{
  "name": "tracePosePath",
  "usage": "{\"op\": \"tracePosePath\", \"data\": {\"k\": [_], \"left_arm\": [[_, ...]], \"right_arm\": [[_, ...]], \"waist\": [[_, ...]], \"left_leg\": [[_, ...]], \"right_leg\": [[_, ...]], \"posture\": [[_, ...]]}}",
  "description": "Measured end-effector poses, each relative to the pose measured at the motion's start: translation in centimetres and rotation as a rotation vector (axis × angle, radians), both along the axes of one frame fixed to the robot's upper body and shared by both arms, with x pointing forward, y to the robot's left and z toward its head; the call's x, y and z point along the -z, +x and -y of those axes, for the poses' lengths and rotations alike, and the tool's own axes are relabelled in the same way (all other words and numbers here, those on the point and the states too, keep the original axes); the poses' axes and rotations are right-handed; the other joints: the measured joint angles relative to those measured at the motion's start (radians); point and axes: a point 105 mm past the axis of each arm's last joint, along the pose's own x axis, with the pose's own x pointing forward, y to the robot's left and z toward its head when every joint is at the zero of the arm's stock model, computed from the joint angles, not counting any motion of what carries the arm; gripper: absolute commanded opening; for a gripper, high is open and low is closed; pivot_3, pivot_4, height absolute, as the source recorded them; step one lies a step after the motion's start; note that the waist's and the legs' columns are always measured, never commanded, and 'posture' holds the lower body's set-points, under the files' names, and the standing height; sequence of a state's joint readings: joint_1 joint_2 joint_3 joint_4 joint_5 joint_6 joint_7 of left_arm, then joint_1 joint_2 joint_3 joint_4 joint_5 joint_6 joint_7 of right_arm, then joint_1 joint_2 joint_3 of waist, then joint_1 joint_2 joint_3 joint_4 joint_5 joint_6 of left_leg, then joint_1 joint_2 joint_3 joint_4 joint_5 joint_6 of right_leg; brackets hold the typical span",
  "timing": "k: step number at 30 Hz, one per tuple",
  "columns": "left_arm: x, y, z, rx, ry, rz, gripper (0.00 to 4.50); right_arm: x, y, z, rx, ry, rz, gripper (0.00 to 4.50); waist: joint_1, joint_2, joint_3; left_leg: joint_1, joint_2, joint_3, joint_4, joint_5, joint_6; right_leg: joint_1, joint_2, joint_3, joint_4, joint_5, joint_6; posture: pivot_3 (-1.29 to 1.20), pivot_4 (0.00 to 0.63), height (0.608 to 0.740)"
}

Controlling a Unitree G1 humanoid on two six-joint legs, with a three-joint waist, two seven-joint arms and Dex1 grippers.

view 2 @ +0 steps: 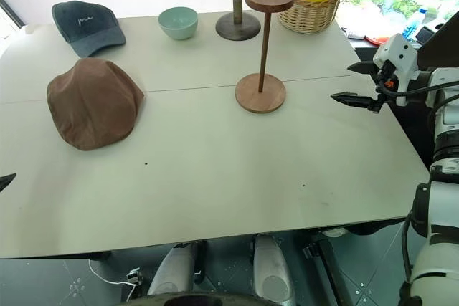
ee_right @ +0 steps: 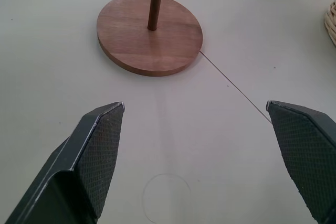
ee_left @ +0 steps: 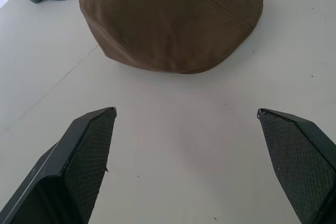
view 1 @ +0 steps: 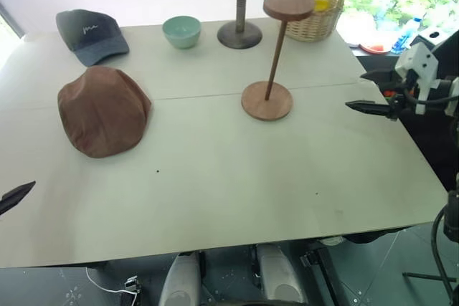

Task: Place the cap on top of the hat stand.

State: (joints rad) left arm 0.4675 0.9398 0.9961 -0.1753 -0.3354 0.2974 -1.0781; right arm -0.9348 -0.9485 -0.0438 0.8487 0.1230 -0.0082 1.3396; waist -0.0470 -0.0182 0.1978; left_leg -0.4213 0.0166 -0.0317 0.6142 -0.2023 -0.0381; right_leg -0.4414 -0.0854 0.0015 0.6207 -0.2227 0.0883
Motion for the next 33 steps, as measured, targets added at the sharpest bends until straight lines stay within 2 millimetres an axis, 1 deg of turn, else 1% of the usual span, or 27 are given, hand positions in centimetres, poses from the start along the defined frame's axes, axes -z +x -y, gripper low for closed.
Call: {"op": "tracePosePath", "data": {"k": [10,15,17,19,20,21,24,25,26,28,30,32,33], "left_arm": [[-0.1,0.2,0.0,0.007,-0.005,0.005,4.5],[-0.7,1.4,1.0,0.063,0.02,0.01,4.5],[-0.8,2.3,2.2,0.117,0.067,0.015,4.5],[-0.6,3.5,4.6,0.219,0.134,0.02,4.5],[-0.5,3.7,5.3,0.25,0.156,0.017,4.5],[-0.2,4.2,6.1,0.283,0.201,0.018,4.5],[1.1,5.3,7.2,0.339,0.338,0.005,4.5],[1.8,5.6,7.6,0.354,0.372,-0.005,4.5],[2.4,5.9,7.9,0.366,0.396,-0.011,4.5],[3.1,6.7,8.5,0.377,0.456,0.0,4.5],[3.4,7.5,8.8,0.37,0.518,0.022,4.5],[3.8,8.4,9.3,0.342,0.541,0.06,4.5],[4.0,8.7,9.4,0.327,0.544,0.074,4.5]], "right_arm": [[0.0,0.0,0.0,-0.001,-0.004,0.007,4.44],[0.3,-0.1,0.0,-0.001,0.023,-0.032,4.44],[-0.2,-0.4,-0.8,-0.04,0.031,-0.038,4.44],[-1.8,-1.1,-2.6,-0.124,0.038,-0.02,4.44],[-2.5,-1.4,-3.4,-0.159,0.043,-0.011,4.44],[-3.1,-2.3,-4.1,-0.195,0.053,-0.015,4.44],[-4.1,-5.1,-6.6,-0.297,0.091,-0.057,4.44],[-4.5,-6.1,-7.8,-0.343,0.115,-0.073,4.44],[-4.9,-6.9,-8.6,-0.371,0.139,-0.082,4.44],[-6.0,-8.9,-10.5,-0.429,0.201,-0.106,4.44],[-7.0,-10.7,-11.9,-0.471,0.242,-0.115,4.44],[-7.5,-12.1,-12.9,-0.494,0.263,-0.125,4.44],[-7.5,-12.5,-13.2,-0.499,0.266,-0.131,4.44]], "waist": [[0.001,0.0,0.0],[0.003,0.0,0.0],[0.003,0.001,0.0],[0.003,0.001,0.0],[0.004,0.001,0.0],[0.004,0.001,0.0],[0.007,0.001,0.0],[0.008,0.001,0.0],[0.006,0.001,0.0],[0.006,0.001,0.0],[0.009,0.0,0.0],[0.012,-0.001,-0.001],[0.012,-0.001,-0.001]], "left_leg": [[0.002,0.0,0.001,0.001,0.0,0.0],[0.003,0.0,0.001,0.002,0.0,0.0],[0.004,0.0,0.003,0.002,0.0,0.0],[0.005,0.0,0.004,0.002,0.0,0.0],[0.006,0.0,0.004,0.002,0.0,0.0],[0.006,0.001,0.004,0.001,0.0,0.0],[0.007,0.001,0.004,0.001,0.0,0.0],[0.007,0.001,0.004,0.001,0.0,0.0],[0.008,0.001,0.004,0.001,0.0,0.0],[0.008,0.001,0.005,0.002,0.0,0.0],[0.009,0.001,0.005,0.002,0.0,0.0],[0.011,0.001,0.006,0.002,0.0,0.0],[0.011,0.001,0.006,0.002,0.0,0.0]], "right_leg": [[0.001,0.0,0.002,0.003,0.0,0.0],[0.001,0.0,0.002,0.006,0.0,0.0],[0.001,0.0,0.004,0.007,0.0,0.0],[0.001,0.001,0.006,0.008,0.0,0.0],[0.001,0.002,0.007,0.008,0.0,0.0],[0.001,0.002,0.007,0.008,0.0,0.0],[0.001,0.003,0.008,0.009,-0.001,0.001],[0.001,0.003,0.008,0.009,-0.001,0.001],[0.001,0.003,0.009,0.01,-0.001,0.001],[0.001,0.003,0.01,0.01,-0.001,0.0],[0.002,0.003,0.01,0.01,0.0,0.0],[0.004,0.003,0.01,0.009,0.0,0.0],[0.004,0.003,0.01,0.009,0.0,0.0]], "posture": [[0.0,0.15,0.74],[0.0,0.15,0.74],[0.0,0.15,0.74],[0.0,0.15,0.74],[0.0,0.15,0.74],[0.0,0.15,0.74],[0.0,0.15,0.74],[0.0,0.15,0.74],[0.0,0.15,0.74],[0.0,0.15,0.74],[0.0,0.15,0.74],[0.0,0.15,0.74],[0.0,0.15,0.74]]}}
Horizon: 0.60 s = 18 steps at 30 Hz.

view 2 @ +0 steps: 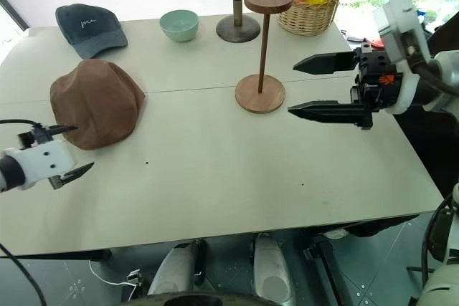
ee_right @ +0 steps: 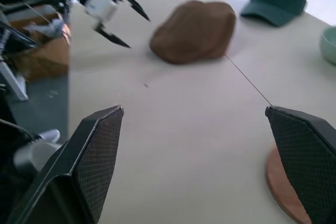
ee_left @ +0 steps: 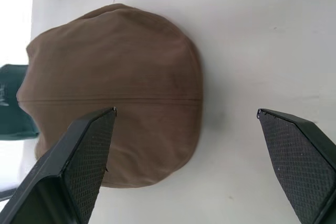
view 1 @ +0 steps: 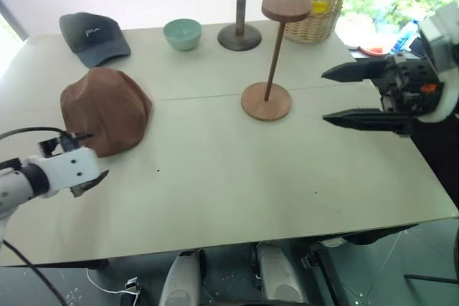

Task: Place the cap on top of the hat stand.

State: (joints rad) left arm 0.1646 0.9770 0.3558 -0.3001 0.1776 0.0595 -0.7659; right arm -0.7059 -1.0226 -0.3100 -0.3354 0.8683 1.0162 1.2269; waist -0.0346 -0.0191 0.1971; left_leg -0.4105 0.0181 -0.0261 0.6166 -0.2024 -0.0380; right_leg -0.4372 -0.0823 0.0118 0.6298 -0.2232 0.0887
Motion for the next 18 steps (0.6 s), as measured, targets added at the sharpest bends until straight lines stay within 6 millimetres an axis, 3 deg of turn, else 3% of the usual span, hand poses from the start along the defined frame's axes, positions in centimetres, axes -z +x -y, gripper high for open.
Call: {"op": "tracePosePath", "data": {"k": [5,10,14,18], "left_arm": [[1.8,1.4,0.8,-0.045,0.07,0.09,4.5],[4.2,1.6,0.9,-0.083,0.15,0.104,4.5],[4.4,2.0,0.2,-0.115,0.211,0.149,4.5],[4.5,3.8,-0.5,-0.172,0.197,0.224,4.5]], "right_arm": [[0.7,-0.9,-1.0,0.024,-0.002,-0.025,4.44],[0.7,-0.8,-0.8,0.076,0.028,-0.03,4.44],[0.8,-0.6,-0.8,0.101,0.038,-0.031,4.44],[0.6,-0.5,-0.9,0.102,0.053,-0.02,4.44]], "waist": [[0.012,-0.001,-0.001],[0.022,-0.002,-0.001],[0.024,-0.002,-0.001],[0.026,-0.002,-0.002]], "left_leg": [[0.001,0.0,0.0,0.0,0.0,0.0],[0.001,0.0,0.001,0.0,0.0,0.0],[0.002,0.0,0.0,0.001,0.0,0.0],[0.003,0.0,0.0,0.001,0.0,0.0]], "right_leg": [[0.001,0.0,0.001,0.0,0.0,0.0],[0.001,0.0,0.001,0.0,0.0,0.0],[0.002,0.0,0.001,0.0,0.0,0.0],[0.003,0.001,0.0,0.0,0.0,0.0]], "posture": [[0.0,0.15,0.74],[0.0,0.15,0.74],[0.0,0.15,0.74],[0.0,0.15,0.74]]}}
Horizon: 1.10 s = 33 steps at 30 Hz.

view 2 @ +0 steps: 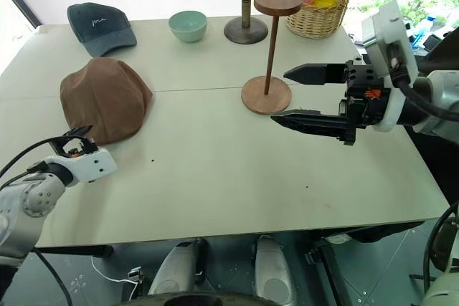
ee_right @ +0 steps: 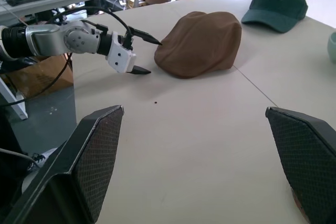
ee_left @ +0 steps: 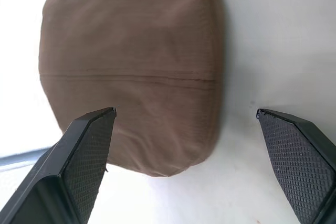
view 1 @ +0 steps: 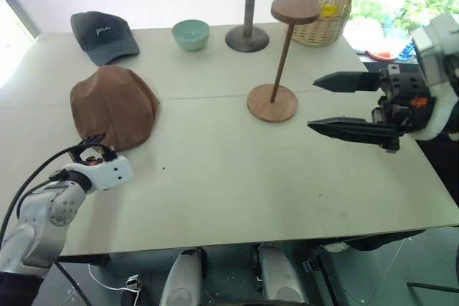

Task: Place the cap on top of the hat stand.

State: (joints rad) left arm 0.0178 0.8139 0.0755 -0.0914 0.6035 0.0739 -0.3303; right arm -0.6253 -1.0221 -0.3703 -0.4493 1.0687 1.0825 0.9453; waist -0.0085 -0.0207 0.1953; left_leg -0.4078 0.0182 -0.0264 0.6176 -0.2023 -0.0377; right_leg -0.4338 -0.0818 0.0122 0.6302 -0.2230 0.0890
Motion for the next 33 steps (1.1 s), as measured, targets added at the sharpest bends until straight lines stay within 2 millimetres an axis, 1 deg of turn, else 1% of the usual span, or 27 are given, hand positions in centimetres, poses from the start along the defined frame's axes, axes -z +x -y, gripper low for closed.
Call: {"op": "tracePosePath", "data": {"k": [6,10,13,16,19,21,22,23,26,27,31,33], "left_arm": [[0.1,2.8,-1.0,-0.042,0.025,0.099,4.5],[-0.1,4.9,-1.9,-0.073,0.052,0.162,4.5],[-0.2,6.0,-2.4,-0.089,0.056,0.195,4.5],[-0.2,6.5,-2.3,-0.08,0.064,0.211,4.5],[0.2,6.8,-2.1,-0.058,0.07,0.206,3.69],[0.7,6.9,-2.0,-0.053,0.068,0.191,2.73],[1.0,6.9,-1.9,-0.046,0.064,0.183,2.16],[1.0,7.0,-1.8,-0.041,0.065,0.184,1.71],[-0.3,7.6,-1.4,-0.022,0.06,0.226,0.19],[-0.7,7.7,-1.4,-0.019,0.057,0.241,0.09],[-2.1,7.9,-1.7,-0.014,0.069,0.272,0.09],[-3.7,8.1,-1.7,0.004,0.085,0.31,0.09]], "right_arm": [[-0.4,0.2,0.0,0.01,0.016,0.017,4.44],[-1.2,0.5,-0.2,0.022,0.032,0.049,4.44],[-1.1,0.6,-0.2,0.023,0.034,0.05,4.44],[-1.0,0.8,-0.2,0.022,0.036,0.042,4.44],[-1.3,0.9,-0.1,0.027,0.045,0.049,4.5],[-1.6,1.0,-0.1,0.03,0.051,0.057,4.5],[-1.6,1.0,-0.1,0.03,0.051,0.059,4.5],[-1.6,1.0,-0.1,0.03,0.052,0.059,4.5],[-1.7,1.0,-0.1,0.028,0.053,0.063,4.5],[-1.7,1.0,-0.1,0.029,0.054,0.064,4.5],[-1.7,1.1,0.1,0.034,0.068,0.046,4.5],[-1.8,1.1,0.3,0.043,0.063,0.044,4.5]], "waist": [[0.0,0.001,-0.001],[-0.001,0.001,-0.001],[-0.001,0.001,-0.001],[-0.001,0.001,-0.001],[0.004,0.001,-0.001],[0.005,0.001,-0.001],[0.005,0.0,-0.001],[0.006,0.0,0.0],[0.016,0.0,0.0],[0.018,0.0,0.0],[0.019,0.0,0.0],[0.02,-0.001,0.0]], "left_leg": [[0.001,0.0,0.0,0.0,0.0,0.0],[0.001,0.0,0.0,0.001,0.0,0.0],[0.001,0.0,0.0,0.001,0.0,0.0],[0.001,0.0,0.0,0.001,0.0,0.0],[0.001,0.0,0.0,0.001,0.0,0.0],[0.001,0.0,-0.001,0.002,0.0,0.0],[0.0,0.0,-0.001,0.002,0.0,0.0],[0.0,0.0,-0.001,0.003,0.0,0.0],[0.0,0.0,0.0,0.003,0.0,0.0],[0.0,0.0,0.0,0.004,0.0,0.0],[-0.001,0.0,0.0,0.004,0.0,0.0],[-0.001,0.0,0.0,0.004,0.0,0.0]], "right_leg": [[0.002,0.0,0.0,0.0,0.0,0.001],[0.002,0.0,0.0,0.0,0.001,0.002],[0.002,0.0,0.0,0.0,0.003,0.004],[0.002,0.0,0.0,0.0,0.003,0.004],[0.002,0.0,0.0,0.0,0.002,0.003],[0.002,0.0,0.0,0.0,0.002,0.002],[0.002,0.0,0.0,0.0,0.002,0.002],[0.002,0.0,0.0,0.0,0.002,0.003],[0.002,0.0,0.0,0.0,0.002,0.003],[0.002,0.0,0.0,0.0,0.002,0.003],[0.002,0.0,0.0,0.0,0.002,0.003],[0.002,0.0,0.0,0.0,0.002,0.003]], "posture": [[0.0,0.15,0.74],[0.0,0.15,0.74],[0.0,0.15,0.74],[0.0,0.15,0.74],[0.0,0.15,0.74],[0.0,0.15,0.74],[0.0,0.15,0.74],[0.0,0.15,0.74],[0.0,0.15,0.74],[0.0,0.15,0.74],[0.0,0.15,0.74],[0.0,0.15,0.74]]}}
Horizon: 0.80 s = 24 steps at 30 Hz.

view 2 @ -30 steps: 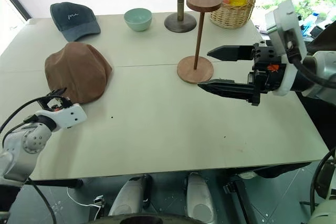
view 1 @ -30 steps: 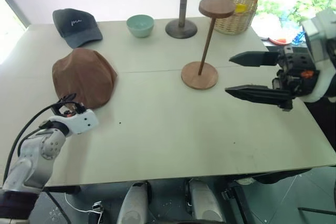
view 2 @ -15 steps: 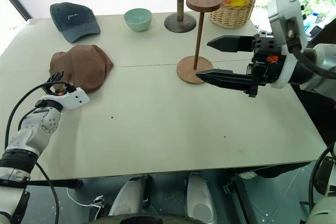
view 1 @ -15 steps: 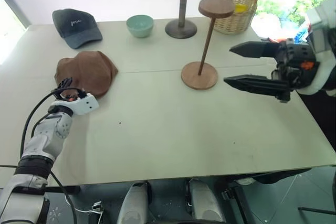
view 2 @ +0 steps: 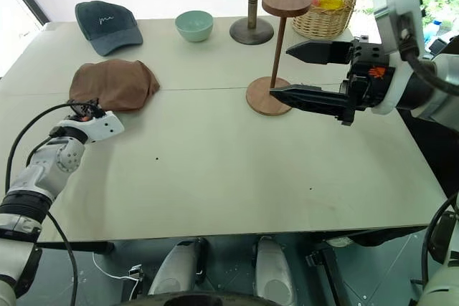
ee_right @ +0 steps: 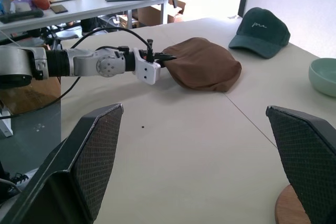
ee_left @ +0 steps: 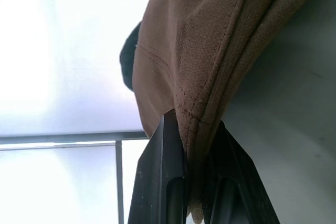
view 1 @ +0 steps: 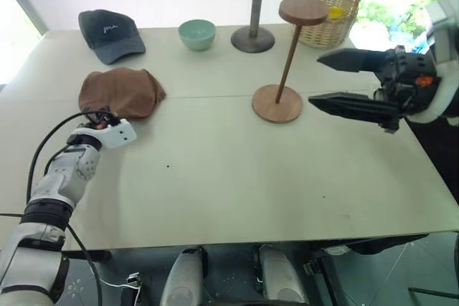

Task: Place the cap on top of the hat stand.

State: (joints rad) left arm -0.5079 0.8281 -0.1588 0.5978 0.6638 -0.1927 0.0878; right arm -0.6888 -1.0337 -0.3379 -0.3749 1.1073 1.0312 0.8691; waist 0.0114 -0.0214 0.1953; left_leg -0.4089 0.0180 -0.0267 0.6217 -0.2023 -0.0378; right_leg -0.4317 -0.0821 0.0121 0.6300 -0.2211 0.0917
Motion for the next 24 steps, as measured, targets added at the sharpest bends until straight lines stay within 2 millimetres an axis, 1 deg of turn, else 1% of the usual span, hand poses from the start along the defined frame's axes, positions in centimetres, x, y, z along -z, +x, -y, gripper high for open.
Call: {"op": "tracePosePath", "data": {"k": [2,3,4,6,7,8,9,10,11,13,15,16,18,20,22,24], "left_arm": [[-2.0,0.2,0.1,0.02,0.006,0.052,0.09],[-3.7,0.5,0.3,0.036,0.005,0.086,0.09],[-6.1,0.8,0.6,0.056,0.004,0.143,0.09],[-10.2,1.1,1.8,0.108,-0.007,0.238,0.09],[-12.3,1.3,2.7,0.144,-0.01,0.287,0.09],[-15.0,1.4,4.0,0.196,-0.014,0.348,0.09],[-17.0,1.3,5.1,0.237,-0.025,0.396,0.09],[-18.8,1.3,6.3,0.279,-0.047,0.437,0.09],[-20.8,1.3,7.8,0.332,-0.088,0.481,0.09],[-23.5,1.3,11.2,0.449,-0.155,0.533,0.09],[-24.7,1.5,14.6,0.557,-0.197,0.536,0.09],[-24.9,1.7,16.6,0.617,-0.217,0.524,0.09],[-24.9,1.8,20.6,0.733,-0.245,0.493,0.09],[-24.5,1.6,24.0,0.837,-0.26,0.461,0.09],[-23.9,1.4,26.1,0.907,-0.266,0.44,0.09],[-23.1,1.1,27.8,0.965,-0.258,0.414,0.09]], "right_arm": [[-0.2,0.1,0.2,0.017,-0.005,0.011,4.5],[-0.4,0.3,0.6,0.041,-0.006,0.028,4.5],[-0.7,0.5,1.0,0.07,-0.001,0.042,4.5],[-1.3,0.8,1.9,0.118,-0.012,0.067,4.5],[-1.5,0.9,2.6,0.145,-0.024,0.08,4.5],[-2.0,1.0,3.3,0.178,-0.031,0.096,4.5],[-2.4,1.0,3.8,0.198,-0.027,0.112,4.5],[-2.8,1.0,4.4,0.217,-0.021,0.121,4.5],[-3.2,0.9,4.8,0.231,-0.011,0.129,4.5],[-3.8,0.7,5.3,0.242,-0.004,0.147,4.5],[-4.2,0.4,5.6,0.253,-0.004,0.16,4.5],[-4.5,0.3,5.8,0.262,0.0,0.169,4.5],[-4.8,0.2,6.0,0.275,0.008,0.184,4.5],[-5.1,0.1,6.3,0.295,0.018,0.19,4.5],[-5.2,-0.1,6.7,0.319,0.03,0.193,4.5],[-5.1,-0.3,6.9,0.344,0.034,0.188,4.5]], "waist": [[0.001,-0.001,0.001],[0.002,-0.002,0.001],[0.004,-0.002,0.001],[0.005,-0.002,0.001],[0.006,-0.002,0.001],[0.007,-0.002,0.001],[0.005,-0.002,0.001],[0.004,-0.002,0.001],[0.004,-0.002,0.001],[0.002,-0.002,0.001],[0.0,-0.002,0.001],[0.0,-0.002,0.001],[0.0,-0.002,0.001],[-0.004,-0.001,0.001],[-0.007,-0.001,0.001],[-0.008,-0.001,0.001]], "left_leg": [[-0.001,0.0,0.0,0.0,0.0,0.0],[-0.001,0.0,0.0,0.001,0.0,0.0],[-0.002,0.0,0.0,0.001,0.0,0.0],[-0.003,-0.001,0.0,0.002,0.0,0.0],[-0.004,-0.001,0.0,0.003,0.0,0.0],[-0.006,-0.001,0.0,0.004,0.0,0.0],[-0.007,-0.001,0.0,0.005,0.0,0.0],[-0.007,-0.001,0.0,0.006,-0.001,0.001],[-0.008,-0.002,0.0,0.007,-0.001,0.001],[-0.009,-0.002,0.0,0.008,-0.001,0.002],[-0.009,-0.002,0.0,0.008,-0.001,0.002],[-0.009,-0.002,0.0,0.008,-0.001,0.002],[-0.01,-0.002,0.0,0.009,-0.001,0.002],[-0.011,-0.002,0.0,0.008,-0.002,0.003],[-0.011,-0.002,0.001,0.008,-0.003,0.005],[-0.011,-0.002,0.001,0.008,-0.004,0.006]], "right_leg": [[0.0,0.0,0.0,0.0,0.0,0.0],[0.0,0.0,0.0,0.0,0.0,0.0],[0.0,0.0,-0.001,0.0,0.0,0.0],[0.0,-0.001,-0.001,-0.001,0.0,0.0],[0.0,-0.001,-0.001,-0.002,0.001,0.001],[0.0,-0.001,-0.001,-0.003,0.001,0.002],[0.0,-0.001,-0.001,-0.004,0.002,0.003],[0.0,-0.001,0.0,-0.004,0.002,0.004],[0.0,-0.001,0.0,-0.005,0.003,0.005],[0.0,-0.001,0.0,-0.006,0.005,0.008],[0.0,-0.001,0.0,-0.007,0.006,0.01],[0.0,-0.001,0.0,-0.007,0.006,0.011],[0.0,0.0,0.0,-0.008,0.007,0.012],[0.0,0.0,0.001,-0.01,0.007,0.013],[0.0,0.0,0.002,-0.011,0.008,0.013],[-0.001,0.0,0.002,-0.011,0.008,0.014]], "posture": [[0.0,0.15,0.74],[0.0,0.15,0.74],[0.0,0.15,0.74],[0.0,0.15,0.74],[0.0,0.15,0.74],[0.0,0.15,0.74],[0.0,0.15,0.74],[0.0,0.15,0.74],[0.0,0.15,0.74],[0.0,0.15,0.74],[0.0,0.15,0.74],[0.0,0.15,0.74],[0.0,0.15,0.74],[0.0,0.15,0.74],[0.0,0.15,0.74],[0.0,0.15,0.74]]}}
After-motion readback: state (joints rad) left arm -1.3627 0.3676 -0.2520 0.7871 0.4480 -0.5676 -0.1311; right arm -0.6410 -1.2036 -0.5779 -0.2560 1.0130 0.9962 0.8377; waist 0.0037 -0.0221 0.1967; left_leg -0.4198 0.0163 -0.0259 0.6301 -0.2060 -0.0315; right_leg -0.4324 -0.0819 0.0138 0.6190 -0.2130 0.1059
